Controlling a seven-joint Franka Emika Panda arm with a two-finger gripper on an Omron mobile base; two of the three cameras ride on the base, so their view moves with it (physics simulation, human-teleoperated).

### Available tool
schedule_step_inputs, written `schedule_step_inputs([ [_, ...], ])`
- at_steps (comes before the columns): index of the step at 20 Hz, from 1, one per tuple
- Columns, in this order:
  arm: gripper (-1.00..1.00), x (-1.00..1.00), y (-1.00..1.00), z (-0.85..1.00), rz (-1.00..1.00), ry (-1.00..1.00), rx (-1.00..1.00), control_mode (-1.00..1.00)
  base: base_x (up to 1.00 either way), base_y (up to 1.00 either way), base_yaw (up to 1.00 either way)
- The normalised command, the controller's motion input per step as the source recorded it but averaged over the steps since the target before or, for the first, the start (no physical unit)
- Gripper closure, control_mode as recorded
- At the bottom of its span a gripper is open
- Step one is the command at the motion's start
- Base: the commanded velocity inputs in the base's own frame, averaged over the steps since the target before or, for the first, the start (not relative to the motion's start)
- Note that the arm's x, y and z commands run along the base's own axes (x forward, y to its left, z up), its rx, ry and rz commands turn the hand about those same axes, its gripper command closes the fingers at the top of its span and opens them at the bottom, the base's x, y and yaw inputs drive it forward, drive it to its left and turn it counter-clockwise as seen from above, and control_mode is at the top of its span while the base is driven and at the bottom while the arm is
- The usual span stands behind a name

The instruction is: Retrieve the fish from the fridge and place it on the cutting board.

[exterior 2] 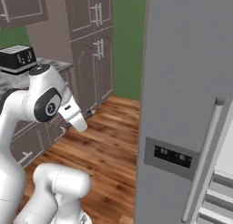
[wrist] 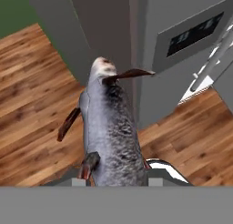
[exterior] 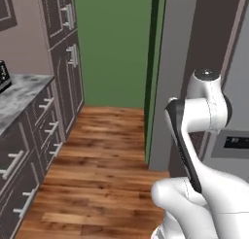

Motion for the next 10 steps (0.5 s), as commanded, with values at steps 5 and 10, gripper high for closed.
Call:
schedule_step_inputs([
  [5,1.0,0.0,0.0,0.0,0.0,0.0,0.0,1.0,-0.02,0.78,0.31],
  [10,1.0,0.0,0.0,0.0,0.0,0.0,0.0,1.0,-0.03,0.79,0.27],
])
